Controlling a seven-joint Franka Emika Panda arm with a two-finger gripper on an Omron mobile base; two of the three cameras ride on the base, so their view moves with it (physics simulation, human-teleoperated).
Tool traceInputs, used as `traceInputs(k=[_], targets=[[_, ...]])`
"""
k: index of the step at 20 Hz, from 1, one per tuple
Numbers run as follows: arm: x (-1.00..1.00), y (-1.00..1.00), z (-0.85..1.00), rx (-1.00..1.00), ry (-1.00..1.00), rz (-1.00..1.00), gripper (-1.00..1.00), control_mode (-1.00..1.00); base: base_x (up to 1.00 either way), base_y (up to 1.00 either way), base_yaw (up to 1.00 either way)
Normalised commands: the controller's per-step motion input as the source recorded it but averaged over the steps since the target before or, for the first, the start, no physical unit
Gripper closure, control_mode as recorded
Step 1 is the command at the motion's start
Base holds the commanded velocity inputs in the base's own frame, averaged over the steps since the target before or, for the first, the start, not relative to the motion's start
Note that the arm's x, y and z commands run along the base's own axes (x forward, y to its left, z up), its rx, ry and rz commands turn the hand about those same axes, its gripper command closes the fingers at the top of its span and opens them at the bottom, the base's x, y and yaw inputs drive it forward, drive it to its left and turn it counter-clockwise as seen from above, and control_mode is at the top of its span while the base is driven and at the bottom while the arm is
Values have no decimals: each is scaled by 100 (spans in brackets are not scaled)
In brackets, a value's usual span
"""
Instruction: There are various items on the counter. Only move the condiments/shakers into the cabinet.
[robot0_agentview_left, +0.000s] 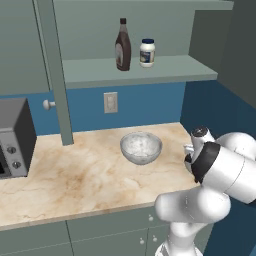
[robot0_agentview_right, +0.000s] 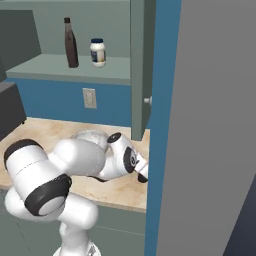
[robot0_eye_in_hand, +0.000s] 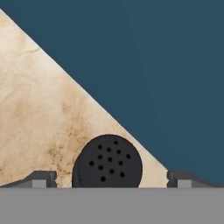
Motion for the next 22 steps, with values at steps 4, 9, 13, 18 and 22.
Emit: traceInputs(k=[4, 9, 13, 18, 22], targets=[[13, -13, -12, 0, 0, 0, -100, -100, 0, 0, 0], [3, -2, -4, 0, 0, 0, 100, -100, 0, 0, 0], [0, 0, 0, 0, 0, 0, 100, -100, 0, 0, 0], [-16, 0, 9, 0, -1, 0, 100, -100, 0, 0, 0], [-51, 0, 76, 0, -3, 1, 100, -100, 0, 0, 0]])
